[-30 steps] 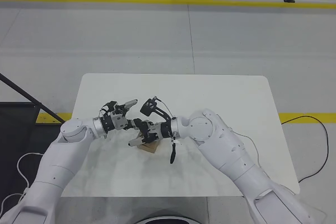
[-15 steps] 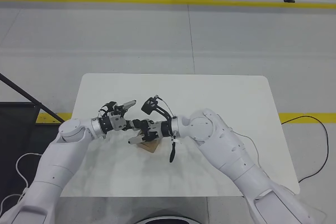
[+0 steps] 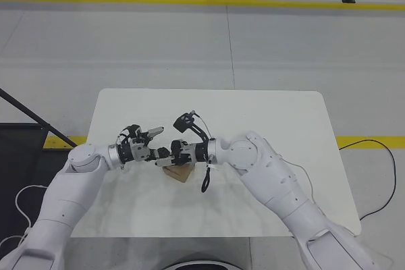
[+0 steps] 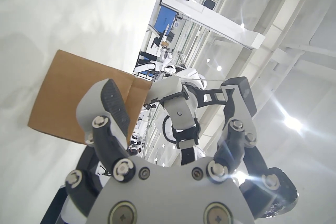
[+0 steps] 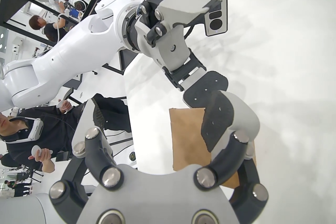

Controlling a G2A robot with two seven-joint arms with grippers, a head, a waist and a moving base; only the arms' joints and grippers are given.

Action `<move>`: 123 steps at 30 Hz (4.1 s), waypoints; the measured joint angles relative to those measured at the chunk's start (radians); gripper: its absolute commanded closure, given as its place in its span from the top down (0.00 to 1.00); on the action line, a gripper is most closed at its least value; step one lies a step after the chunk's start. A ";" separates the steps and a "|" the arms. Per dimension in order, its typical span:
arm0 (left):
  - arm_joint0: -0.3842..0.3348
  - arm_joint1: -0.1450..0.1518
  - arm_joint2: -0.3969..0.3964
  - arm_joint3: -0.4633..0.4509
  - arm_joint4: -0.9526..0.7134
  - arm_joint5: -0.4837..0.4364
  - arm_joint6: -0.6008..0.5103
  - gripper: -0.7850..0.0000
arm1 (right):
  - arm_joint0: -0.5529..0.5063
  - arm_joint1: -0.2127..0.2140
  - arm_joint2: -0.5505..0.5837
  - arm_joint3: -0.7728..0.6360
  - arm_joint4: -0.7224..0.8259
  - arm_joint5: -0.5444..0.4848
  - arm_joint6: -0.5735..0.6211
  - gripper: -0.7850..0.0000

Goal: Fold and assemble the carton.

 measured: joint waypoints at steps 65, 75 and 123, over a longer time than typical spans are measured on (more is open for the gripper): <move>0.053 -0.008 -0.006 -0.076 -0.067 -0.110 0.082 1.00 | -0.124 0.040 0.072 -0.158 0.034 0.127 0.060 1.00; 0.048 -0.012 0.003 -0.073 -0.044 -0.112 0.087 1.00 | -0.117 0.038 0.065 -0.154 0.035 0.125 0.060 1.00; 0.032 -0.030 0.030 -0.051 -0.026 -0.108 0.042 1.00 | -0.077 0.025 0.040 -0.107 0.070 0.122 0.085 1.00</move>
